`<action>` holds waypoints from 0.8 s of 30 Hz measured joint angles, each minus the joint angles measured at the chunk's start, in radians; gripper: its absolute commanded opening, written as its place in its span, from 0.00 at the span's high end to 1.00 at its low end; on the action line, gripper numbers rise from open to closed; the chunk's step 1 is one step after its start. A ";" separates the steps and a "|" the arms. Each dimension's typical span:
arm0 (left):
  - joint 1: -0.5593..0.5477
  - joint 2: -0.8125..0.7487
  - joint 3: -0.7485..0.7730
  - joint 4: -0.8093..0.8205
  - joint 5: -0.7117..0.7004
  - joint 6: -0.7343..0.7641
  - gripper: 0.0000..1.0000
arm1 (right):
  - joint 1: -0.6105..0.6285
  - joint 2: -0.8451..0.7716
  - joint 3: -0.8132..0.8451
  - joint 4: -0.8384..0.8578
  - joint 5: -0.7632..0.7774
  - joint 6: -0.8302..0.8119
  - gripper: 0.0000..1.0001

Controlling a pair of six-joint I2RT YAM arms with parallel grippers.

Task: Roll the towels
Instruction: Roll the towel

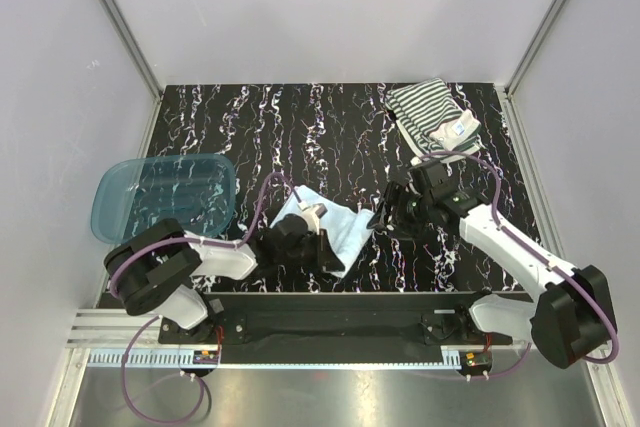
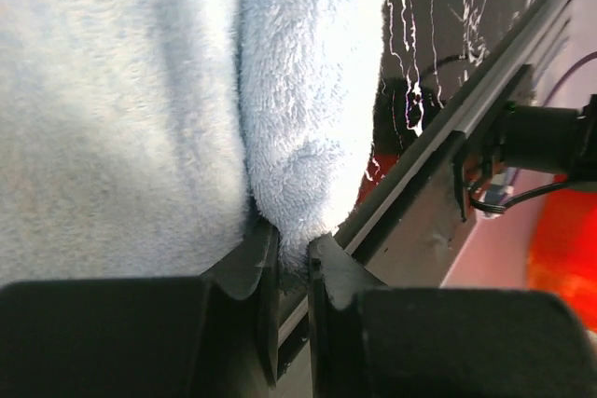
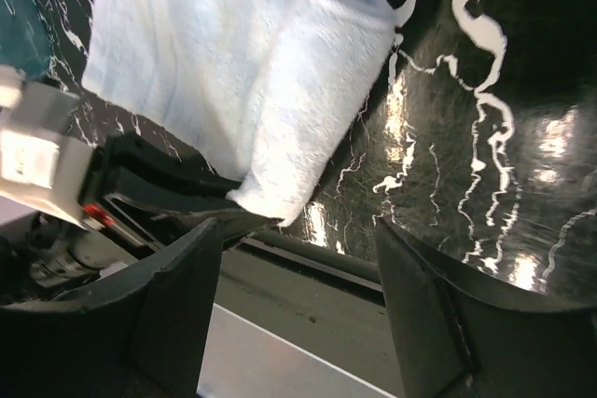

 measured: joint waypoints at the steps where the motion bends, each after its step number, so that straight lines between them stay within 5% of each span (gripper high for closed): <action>1: 0.022 0.000 -0.021 0.032 0.026 -0.019 1.00 | 0.000 -0.003 -0.032 0.031 -0.021 0.013 0.28; 21: 0.142 0.166 -0.204 0.550 0.184 -0.320 1.00 | 0.024 0.222 -0.266 0.560 -0.170 0.183 0.32; 24: 0.142 0.170 -0.217 0.582 0.184 -0.333 1.00 | 0.033 0.285 -0.266 0.626 -0.172 0.189 0.49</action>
